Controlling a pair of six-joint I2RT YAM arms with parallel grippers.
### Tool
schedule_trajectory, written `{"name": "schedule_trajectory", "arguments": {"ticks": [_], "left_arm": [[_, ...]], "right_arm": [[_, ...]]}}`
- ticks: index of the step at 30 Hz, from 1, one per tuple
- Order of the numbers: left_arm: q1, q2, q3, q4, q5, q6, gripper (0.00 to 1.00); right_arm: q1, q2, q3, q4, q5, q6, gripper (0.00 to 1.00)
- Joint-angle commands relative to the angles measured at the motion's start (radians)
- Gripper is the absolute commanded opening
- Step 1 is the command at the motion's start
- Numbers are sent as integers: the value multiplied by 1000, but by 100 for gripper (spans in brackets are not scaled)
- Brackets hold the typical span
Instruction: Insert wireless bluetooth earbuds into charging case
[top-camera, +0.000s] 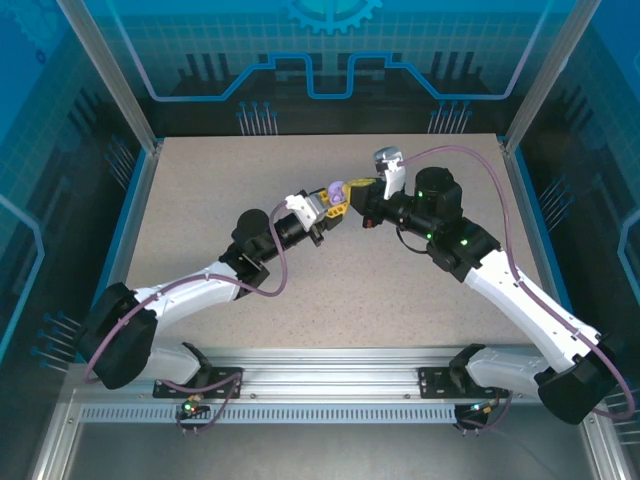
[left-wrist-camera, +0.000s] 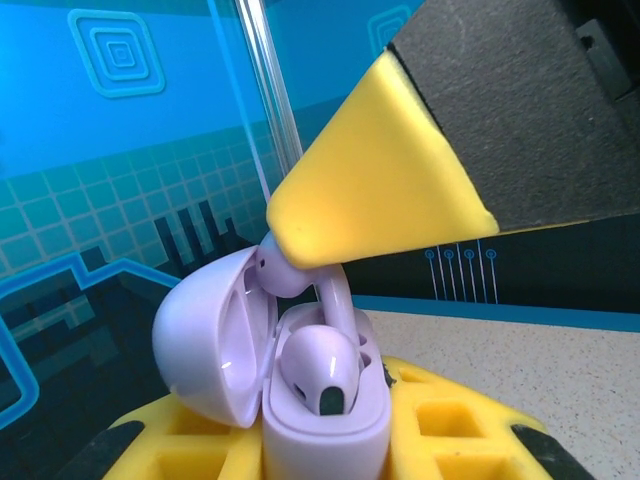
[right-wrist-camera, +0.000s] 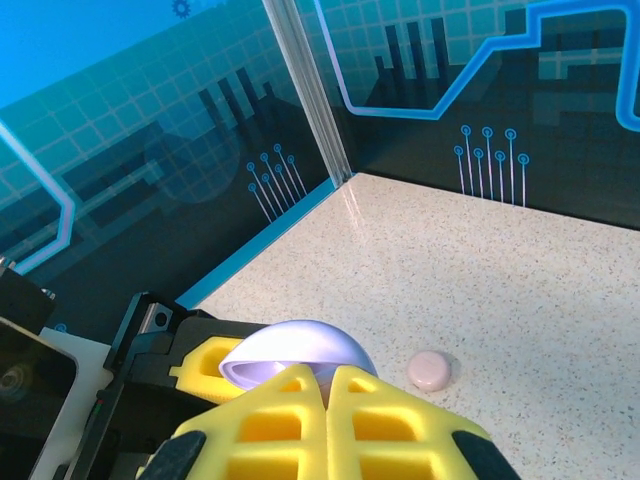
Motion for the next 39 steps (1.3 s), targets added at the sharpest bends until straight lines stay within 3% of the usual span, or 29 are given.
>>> {"name": "schedule_trajectory", "arguments": {"ticks": [1,32,39], "left_arm": [[-2,-21,31,42,6,-10,0],[-3,-12,26,22,17,-28,0],[-4,-17,16,17,14,-28,0]], "right_arm": [[14,2,-2,-33,-17,-32,5],[7,-20,67,-38,1,8,5],[-30,14,184,-226,23,77,6]]}}
